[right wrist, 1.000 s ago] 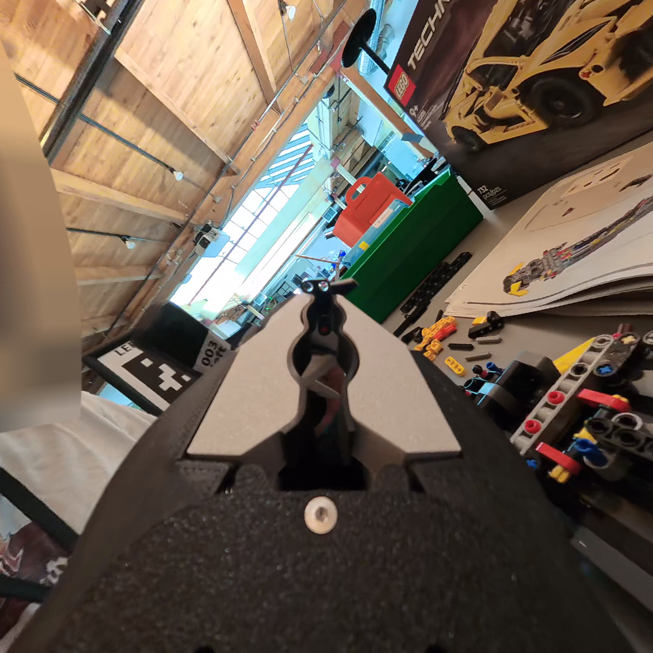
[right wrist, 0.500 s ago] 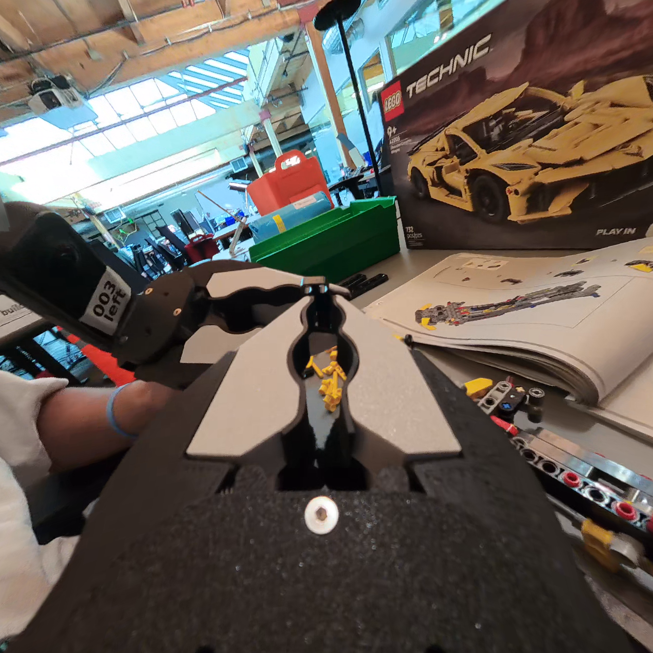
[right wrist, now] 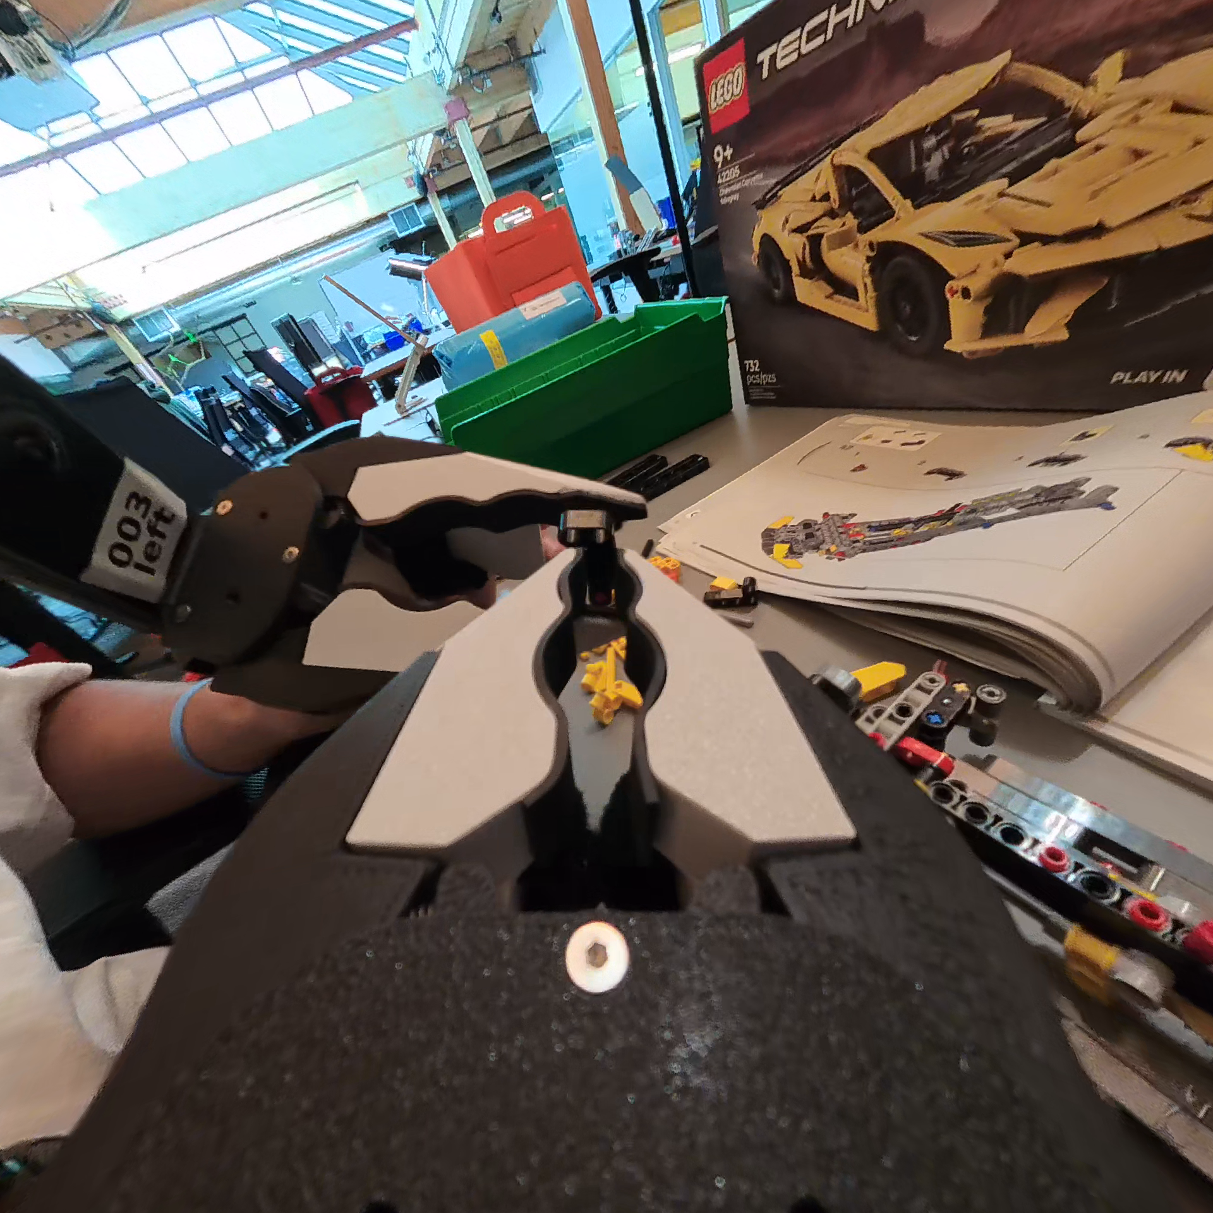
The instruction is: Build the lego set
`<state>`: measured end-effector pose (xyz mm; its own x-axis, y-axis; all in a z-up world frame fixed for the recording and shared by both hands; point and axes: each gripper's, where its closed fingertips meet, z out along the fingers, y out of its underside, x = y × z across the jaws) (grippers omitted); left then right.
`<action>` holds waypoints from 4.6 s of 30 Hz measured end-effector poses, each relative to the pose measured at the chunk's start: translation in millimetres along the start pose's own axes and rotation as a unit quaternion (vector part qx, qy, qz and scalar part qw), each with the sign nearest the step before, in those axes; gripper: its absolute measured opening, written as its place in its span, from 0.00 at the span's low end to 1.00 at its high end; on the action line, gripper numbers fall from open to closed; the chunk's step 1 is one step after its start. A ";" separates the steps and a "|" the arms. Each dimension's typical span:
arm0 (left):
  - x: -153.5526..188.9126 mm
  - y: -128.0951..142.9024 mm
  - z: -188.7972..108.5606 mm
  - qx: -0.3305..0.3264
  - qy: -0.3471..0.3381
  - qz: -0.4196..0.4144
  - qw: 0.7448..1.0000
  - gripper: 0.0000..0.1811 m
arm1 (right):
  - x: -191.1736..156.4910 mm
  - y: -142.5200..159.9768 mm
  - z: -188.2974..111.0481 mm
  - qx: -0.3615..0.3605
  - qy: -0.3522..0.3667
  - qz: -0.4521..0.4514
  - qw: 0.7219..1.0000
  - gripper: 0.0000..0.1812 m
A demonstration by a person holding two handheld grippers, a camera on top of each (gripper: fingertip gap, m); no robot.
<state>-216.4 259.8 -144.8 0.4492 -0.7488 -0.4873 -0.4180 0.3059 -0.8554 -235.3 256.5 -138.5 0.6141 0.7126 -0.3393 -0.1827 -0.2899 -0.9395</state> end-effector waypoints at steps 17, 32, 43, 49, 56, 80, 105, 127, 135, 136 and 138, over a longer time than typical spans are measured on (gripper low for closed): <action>3.5 -5.3 -3.1 0.018 0.000 0.034 0.999 0.12 | -7.9 -1.4 -7.3 -0.002 -0.066 0.068 0.996 0.04; 26.9 -11.6 -20.0 0.057 0.307 -0.334 0.889 0.08 | -10.3 15.4 -25.9 -0.142 -0.167 0.112 0.969 0.03; 28.4 -28.3 -33.6 0.104 0.354 -0.356 0.859 0.03 | -25.6 -3.2 -37.2 -0.091 -0.232 0.164 0.955 0.03; 35.0 -23.3 -32.6 0.093 0.354 -0.339 0.867 0.03 | -24.5 2.0 -37.2 -0.109 -0.212 0.135 0.962 0.03; 36.5 -4.6 -22.7 0.047 0.305 -0.277 0.910 0.12 | 3.4 25.3 -55.4 -0.284 -0.084 0.019 0.955 0.03; 44.8 11.0 -19.0 0.011 0.292 -0.227 0.929 0.07 | 38.8 106.7 -110.7 -0.543 0.053 -0.098 0.832 0.04; 50.4 19.7 -15.3 -0.014 0.297 -0.210 0.932 0.07 | 94.6 25.7 -141.4 -0.132 0.087 0.084 0.984 0.09; 52.6 20.1 -17.0 -0.016 0.307 -0.212 0.928 0.07 | 75.0 97.8 -127.9 -0.336 0.101 -0.079 0.933 0.04; 54.3 22.4 -16.1 -0.022 0.306 -0.206 0.929 0.07 | 63.6 78.1 -121.6 -0.279 0.070 -0.053 0.956 0.03; 54.9 22.2 -16.1 -0.023 0.307 -0.205 0.929 0.07 | 56.2 70.4 -117.4 -0.255 0.051 -0.041 0.965 0.03; 57.3 21.3 -16.3 -0.023 0.311 -0.202 0.928 0.07 | 39.2 54.0 -106.7 -0.203 0.006 0.001 0.979 0.03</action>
<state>-212.4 213.8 -188.1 0.0396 -0.9961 0.0794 -0.3545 -0.0883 -0.9309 -139.2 200.6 -197.5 0.6238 0.7050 -0.3376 0.1349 -0.5225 -0.8419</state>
